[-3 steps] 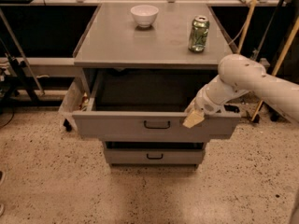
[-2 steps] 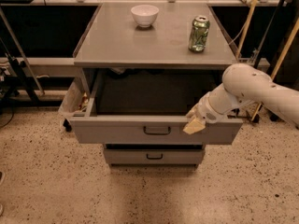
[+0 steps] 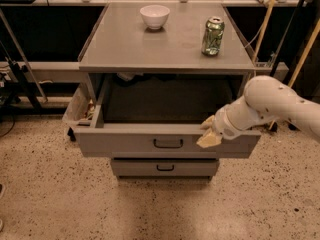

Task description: Open top drawer

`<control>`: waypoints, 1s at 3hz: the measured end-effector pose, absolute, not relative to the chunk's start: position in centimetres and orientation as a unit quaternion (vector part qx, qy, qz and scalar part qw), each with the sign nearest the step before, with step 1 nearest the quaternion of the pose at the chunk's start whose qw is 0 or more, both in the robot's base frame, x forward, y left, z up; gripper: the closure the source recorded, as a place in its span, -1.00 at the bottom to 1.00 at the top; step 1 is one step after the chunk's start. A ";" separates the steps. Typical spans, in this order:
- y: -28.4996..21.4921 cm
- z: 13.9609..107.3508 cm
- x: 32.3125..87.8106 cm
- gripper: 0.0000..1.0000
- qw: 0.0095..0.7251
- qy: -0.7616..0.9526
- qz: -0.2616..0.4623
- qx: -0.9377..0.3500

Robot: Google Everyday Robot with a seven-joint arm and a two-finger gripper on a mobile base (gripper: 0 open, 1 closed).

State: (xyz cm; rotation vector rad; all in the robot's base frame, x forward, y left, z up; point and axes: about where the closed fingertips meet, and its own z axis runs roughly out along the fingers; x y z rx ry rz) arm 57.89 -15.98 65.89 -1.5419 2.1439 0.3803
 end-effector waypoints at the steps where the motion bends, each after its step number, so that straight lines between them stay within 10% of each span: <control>1: -15.9 66.4 56.0 1.00 0.259 0.771 0.143 -0.563; 3: -16.2 66.2 53.6 1.00 0.272 0.776 0.141 -0.551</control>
Offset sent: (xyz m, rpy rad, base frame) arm -0.2281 -0.0328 -0.0201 0.1906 -0.2434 -0.1712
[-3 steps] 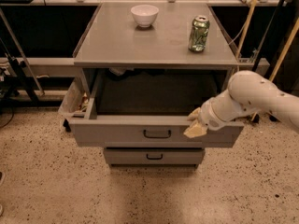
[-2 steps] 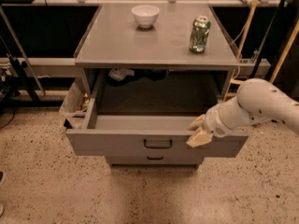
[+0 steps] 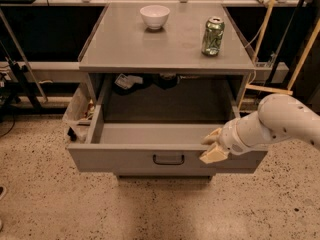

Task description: Open top drawer

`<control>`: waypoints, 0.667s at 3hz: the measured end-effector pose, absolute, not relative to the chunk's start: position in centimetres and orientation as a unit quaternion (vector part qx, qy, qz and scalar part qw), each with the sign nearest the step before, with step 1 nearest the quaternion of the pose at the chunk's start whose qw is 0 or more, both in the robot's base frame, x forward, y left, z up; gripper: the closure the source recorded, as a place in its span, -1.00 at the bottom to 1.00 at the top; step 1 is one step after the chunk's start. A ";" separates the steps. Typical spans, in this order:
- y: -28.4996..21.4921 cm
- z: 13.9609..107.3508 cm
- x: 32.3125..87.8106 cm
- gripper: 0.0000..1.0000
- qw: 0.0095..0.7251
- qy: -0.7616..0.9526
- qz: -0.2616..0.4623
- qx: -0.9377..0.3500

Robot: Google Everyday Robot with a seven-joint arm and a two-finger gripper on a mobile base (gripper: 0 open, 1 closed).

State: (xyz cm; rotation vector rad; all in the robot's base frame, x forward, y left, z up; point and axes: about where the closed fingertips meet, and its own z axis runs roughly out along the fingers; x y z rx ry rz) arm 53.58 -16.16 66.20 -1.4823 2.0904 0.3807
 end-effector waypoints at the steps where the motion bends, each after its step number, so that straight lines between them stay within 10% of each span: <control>1: -15.8 66.1 53.1 1.00 0.275 0.769 0.148 -0.557; 2: -15.2 66.6 52.0 1.00 0.289 0.762 0.152 -0.559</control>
Offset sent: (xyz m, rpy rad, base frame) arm -0.0892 -0.0305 0.0109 0.1164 -0.0576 -0.0713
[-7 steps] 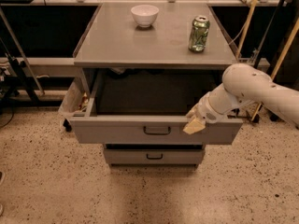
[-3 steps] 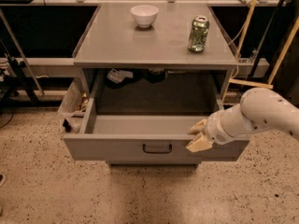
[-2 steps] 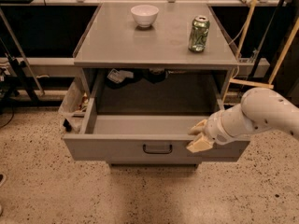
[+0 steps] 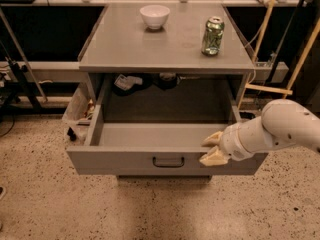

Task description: Open top drawer

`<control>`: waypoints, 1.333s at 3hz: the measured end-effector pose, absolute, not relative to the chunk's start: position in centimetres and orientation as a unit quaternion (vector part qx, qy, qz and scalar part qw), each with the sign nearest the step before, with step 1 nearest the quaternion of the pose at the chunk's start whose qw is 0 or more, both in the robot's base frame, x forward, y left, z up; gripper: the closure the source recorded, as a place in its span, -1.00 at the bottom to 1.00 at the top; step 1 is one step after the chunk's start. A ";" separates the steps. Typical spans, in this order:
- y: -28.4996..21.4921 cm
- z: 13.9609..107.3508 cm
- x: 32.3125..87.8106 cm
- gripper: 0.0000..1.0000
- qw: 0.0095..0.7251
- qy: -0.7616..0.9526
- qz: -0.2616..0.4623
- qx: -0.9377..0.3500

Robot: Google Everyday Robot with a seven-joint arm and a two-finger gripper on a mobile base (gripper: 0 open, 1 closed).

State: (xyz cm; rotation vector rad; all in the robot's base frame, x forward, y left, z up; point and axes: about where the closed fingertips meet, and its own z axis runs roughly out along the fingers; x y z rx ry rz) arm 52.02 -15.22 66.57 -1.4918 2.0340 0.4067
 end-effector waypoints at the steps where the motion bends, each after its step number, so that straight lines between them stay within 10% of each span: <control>1: -15.3 66.5 52.0 1.00 0.289 0.762 0.152 -0.559; 4: -16.4 67.4 49.2 1.00 0.316 0.767 0.142 -0.540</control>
Offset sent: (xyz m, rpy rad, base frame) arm -0.2281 -0.1153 0.0197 0.1681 -0.1891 -0.4218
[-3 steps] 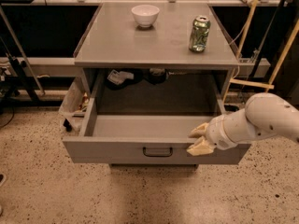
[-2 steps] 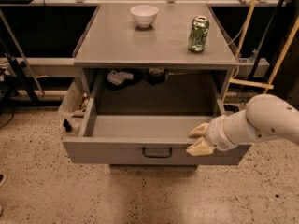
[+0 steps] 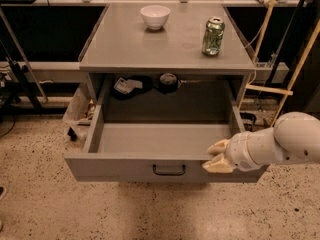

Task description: Open top drawer

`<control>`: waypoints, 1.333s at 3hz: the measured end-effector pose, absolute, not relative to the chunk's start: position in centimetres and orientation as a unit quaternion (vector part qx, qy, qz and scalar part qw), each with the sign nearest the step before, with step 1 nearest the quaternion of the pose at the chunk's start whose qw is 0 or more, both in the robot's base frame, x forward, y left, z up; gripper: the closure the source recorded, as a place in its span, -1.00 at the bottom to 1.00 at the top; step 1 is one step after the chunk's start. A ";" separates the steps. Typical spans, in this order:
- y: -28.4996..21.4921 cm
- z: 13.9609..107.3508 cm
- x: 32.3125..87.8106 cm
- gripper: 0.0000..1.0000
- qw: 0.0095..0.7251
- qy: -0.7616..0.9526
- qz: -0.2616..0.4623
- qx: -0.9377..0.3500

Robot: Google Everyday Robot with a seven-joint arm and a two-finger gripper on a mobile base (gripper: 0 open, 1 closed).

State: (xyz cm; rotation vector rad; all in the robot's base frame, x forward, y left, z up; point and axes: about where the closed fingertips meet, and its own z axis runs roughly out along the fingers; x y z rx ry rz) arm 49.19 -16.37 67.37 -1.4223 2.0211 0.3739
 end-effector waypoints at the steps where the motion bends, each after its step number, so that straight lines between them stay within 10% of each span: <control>1: -16.4 67.4 49.2 1.00 0.315 0.767 0.142 -0.540; 4: -17.1 67.3 48.4 1.00 0.295 0.782 0.149 -0.528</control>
Offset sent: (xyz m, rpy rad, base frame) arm 0.0162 -0.0120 -0.0203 -0.0139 0.1197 -0.0508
